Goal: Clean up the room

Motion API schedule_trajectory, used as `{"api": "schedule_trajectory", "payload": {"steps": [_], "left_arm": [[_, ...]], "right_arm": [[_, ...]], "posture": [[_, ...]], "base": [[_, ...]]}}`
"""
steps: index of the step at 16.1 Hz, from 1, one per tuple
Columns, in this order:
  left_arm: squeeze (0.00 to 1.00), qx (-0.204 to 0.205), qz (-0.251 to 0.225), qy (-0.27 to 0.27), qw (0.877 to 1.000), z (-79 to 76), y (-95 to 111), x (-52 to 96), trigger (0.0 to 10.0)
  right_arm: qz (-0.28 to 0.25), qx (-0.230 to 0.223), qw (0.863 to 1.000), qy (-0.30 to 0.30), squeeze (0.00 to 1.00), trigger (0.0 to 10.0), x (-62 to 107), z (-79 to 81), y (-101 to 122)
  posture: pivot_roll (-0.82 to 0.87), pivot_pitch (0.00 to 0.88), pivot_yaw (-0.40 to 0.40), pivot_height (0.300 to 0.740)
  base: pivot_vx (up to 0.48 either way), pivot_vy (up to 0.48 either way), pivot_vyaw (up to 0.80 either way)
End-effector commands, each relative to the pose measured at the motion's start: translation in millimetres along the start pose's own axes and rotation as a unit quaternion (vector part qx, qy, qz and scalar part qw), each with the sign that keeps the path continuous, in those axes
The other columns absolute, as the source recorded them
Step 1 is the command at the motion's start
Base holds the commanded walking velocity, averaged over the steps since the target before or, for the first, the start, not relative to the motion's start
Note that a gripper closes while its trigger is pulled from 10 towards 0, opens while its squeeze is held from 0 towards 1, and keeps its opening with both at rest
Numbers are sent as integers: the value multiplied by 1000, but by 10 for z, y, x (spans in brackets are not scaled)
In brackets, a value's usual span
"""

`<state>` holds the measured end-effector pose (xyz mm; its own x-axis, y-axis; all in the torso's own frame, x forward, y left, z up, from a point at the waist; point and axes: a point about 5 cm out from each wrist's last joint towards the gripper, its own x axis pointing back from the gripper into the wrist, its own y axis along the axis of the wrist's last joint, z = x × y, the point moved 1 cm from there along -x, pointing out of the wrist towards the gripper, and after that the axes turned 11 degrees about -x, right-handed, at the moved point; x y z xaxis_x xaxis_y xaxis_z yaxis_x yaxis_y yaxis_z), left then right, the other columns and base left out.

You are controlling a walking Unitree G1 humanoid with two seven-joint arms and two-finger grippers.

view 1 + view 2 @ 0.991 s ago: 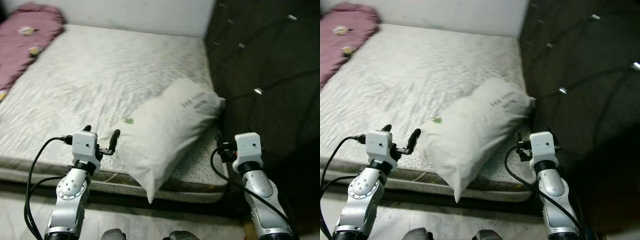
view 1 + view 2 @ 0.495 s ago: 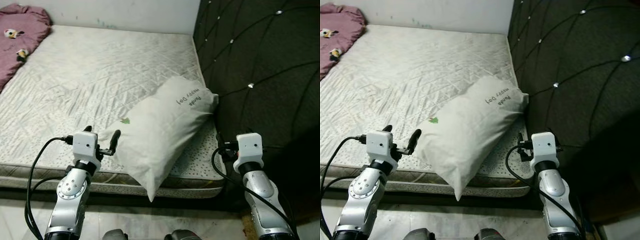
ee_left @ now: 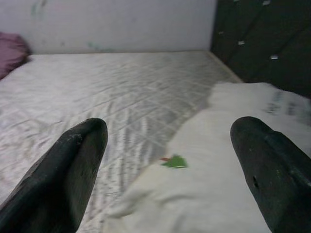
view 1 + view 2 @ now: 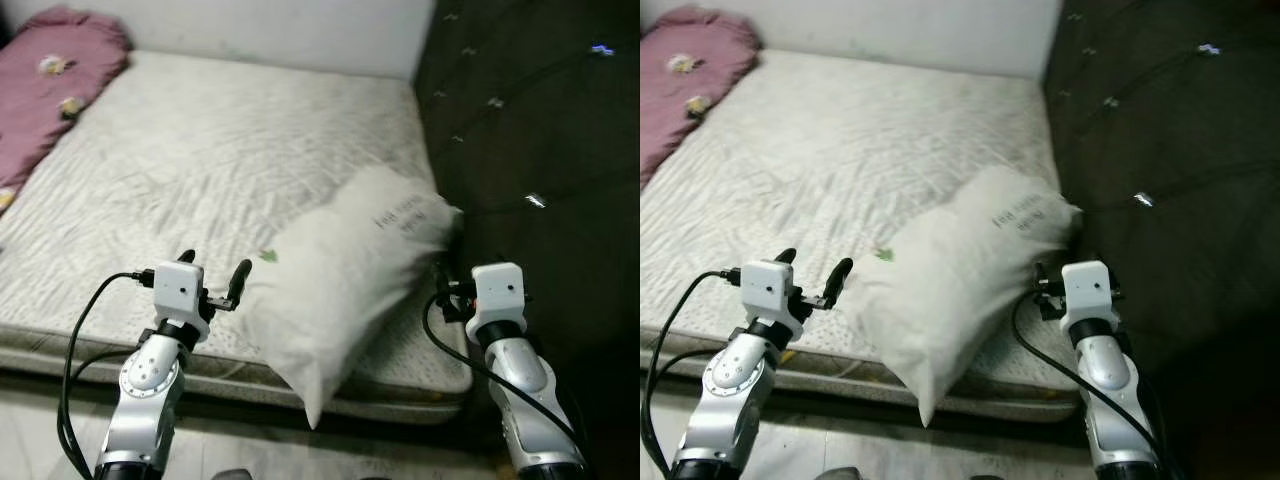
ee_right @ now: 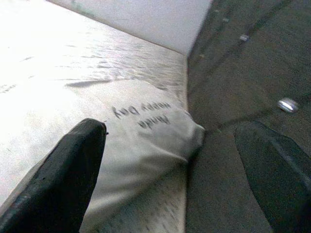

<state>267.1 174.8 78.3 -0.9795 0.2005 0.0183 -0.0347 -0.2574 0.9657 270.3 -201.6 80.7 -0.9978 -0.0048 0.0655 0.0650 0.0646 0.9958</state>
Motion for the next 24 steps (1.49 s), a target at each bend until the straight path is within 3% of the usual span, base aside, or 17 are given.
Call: {"api": "schedule_trajectory", "payload": {"steps": [1, 8, 13, 19, 24], "left_arm": [[0, -1, -6, 0, 1000, 2, 27, -13, 10000], [0, -5, 7, 13, 1000, 37, -8, -2, 10000], [0, -8, 14, 23, 1000, 48, -21, -1, 10000], [0, -13, 18, 42, 999, 92, -32, 58, 10000], [0, -9, 26, 51, 998, 118, -44, 60, 10000]], "right_arm": [[1, 0, 1000, -3, 0, 10000, -4, -35, -3], [8, 1, 1000, -7, 0, 10000, 2, -62, -41], [10, 2, 1000, -6, 0, 10000, 0, -60, -51], [0, -17, 1000, 0, 0, 10000, 11, -40, -21], [0, -20, 1000, 4, 0, 10000, 7, -27, -11]], "posture": [[-64, 39, -32, 740], [-57, 40, -36, 740], [-53, 40, -37, 740], [-51, 50, -35, 740], [-46, 60, -39, 676]], "base": [[349, 0, 0], [97, 0, 0], [0, 0, -800], [0, 0, 0], [0, 0, 0]]}}
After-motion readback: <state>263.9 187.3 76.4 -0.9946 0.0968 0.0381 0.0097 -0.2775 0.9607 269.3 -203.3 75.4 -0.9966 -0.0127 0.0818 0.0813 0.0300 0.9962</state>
